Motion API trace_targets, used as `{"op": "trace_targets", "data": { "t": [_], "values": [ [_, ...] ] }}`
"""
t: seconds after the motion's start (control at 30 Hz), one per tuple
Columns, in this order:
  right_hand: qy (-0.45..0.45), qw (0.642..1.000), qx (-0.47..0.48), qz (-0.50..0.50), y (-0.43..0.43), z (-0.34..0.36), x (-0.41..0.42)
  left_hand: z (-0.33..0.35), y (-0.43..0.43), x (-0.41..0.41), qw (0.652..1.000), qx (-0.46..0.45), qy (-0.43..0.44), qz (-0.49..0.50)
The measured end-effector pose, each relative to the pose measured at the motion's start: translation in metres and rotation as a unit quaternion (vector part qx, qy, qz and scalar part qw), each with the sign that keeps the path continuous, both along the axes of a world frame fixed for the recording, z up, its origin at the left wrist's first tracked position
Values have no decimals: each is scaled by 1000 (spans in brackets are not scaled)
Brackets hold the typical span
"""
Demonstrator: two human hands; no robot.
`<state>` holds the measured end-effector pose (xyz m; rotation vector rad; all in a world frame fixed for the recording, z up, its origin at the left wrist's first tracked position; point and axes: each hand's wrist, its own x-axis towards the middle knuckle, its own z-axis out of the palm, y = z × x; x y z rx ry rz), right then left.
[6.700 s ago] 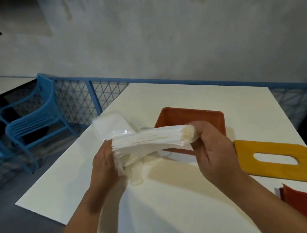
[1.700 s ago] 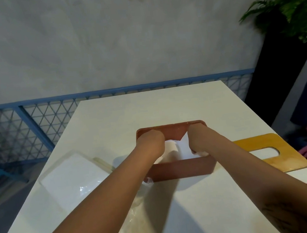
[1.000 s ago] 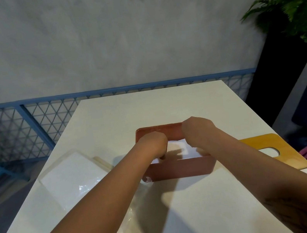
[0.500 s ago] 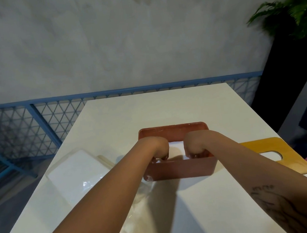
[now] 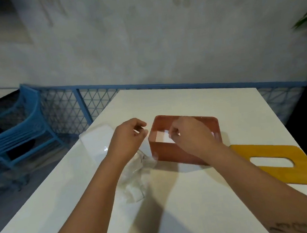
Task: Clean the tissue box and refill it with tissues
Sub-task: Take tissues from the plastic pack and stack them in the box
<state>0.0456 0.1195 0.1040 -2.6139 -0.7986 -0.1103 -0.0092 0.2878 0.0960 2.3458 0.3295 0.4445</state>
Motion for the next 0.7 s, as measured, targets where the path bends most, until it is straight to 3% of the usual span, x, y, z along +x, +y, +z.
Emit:
{"op": "trace_targets", "data": {
  "t": [0.17,0.33,0.53,0.7],
  "values": [
    [-22,993,-14,119,19,-32,-29,-44,7,-54,988,43,-16,149],
    [-7,980,-85,182,40,-62,-46,-75,4,-82,972,129,6,195],
    [30,966,-102,234,56,-79,-50,-87,22,-87,966,185,76,164],
    [-20,970,-62,233,68,-77,-45,-83,36,-84,973,170,67,139]
  ]
}}
